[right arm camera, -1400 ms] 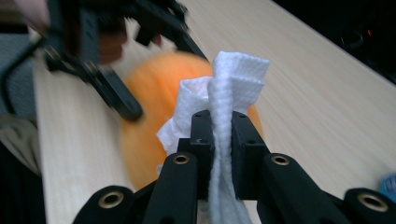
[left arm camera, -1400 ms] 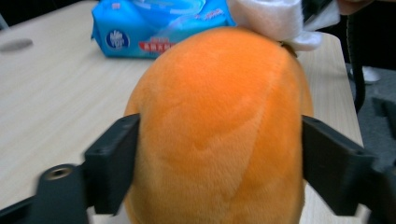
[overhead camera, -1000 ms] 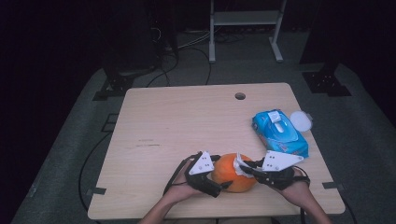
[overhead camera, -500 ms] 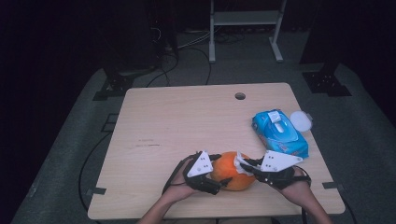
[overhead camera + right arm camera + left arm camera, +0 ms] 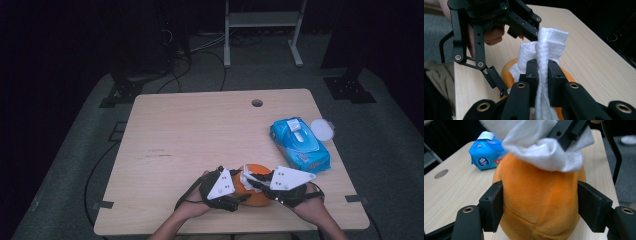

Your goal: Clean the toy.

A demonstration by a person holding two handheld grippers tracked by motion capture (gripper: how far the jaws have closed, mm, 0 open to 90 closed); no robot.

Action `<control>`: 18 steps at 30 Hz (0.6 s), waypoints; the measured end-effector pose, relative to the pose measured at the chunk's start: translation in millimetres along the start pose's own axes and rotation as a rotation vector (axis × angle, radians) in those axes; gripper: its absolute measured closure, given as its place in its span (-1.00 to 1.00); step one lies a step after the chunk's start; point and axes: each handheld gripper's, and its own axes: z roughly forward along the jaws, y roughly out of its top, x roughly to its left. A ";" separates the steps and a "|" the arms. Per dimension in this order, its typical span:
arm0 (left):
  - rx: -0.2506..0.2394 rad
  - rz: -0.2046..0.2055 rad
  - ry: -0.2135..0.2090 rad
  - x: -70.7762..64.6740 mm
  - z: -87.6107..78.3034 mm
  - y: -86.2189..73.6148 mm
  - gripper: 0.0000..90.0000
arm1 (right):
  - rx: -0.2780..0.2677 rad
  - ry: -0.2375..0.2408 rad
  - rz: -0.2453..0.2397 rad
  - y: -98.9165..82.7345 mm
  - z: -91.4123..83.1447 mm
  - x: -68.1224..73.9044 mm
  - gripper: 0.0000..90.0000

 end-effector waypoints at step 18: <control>-0.003 -0.094 -0.019 4.4 5.2 -7.7 -0.30 | 0.009 0.024 0.025 -0.8 11.2 7.4 0.78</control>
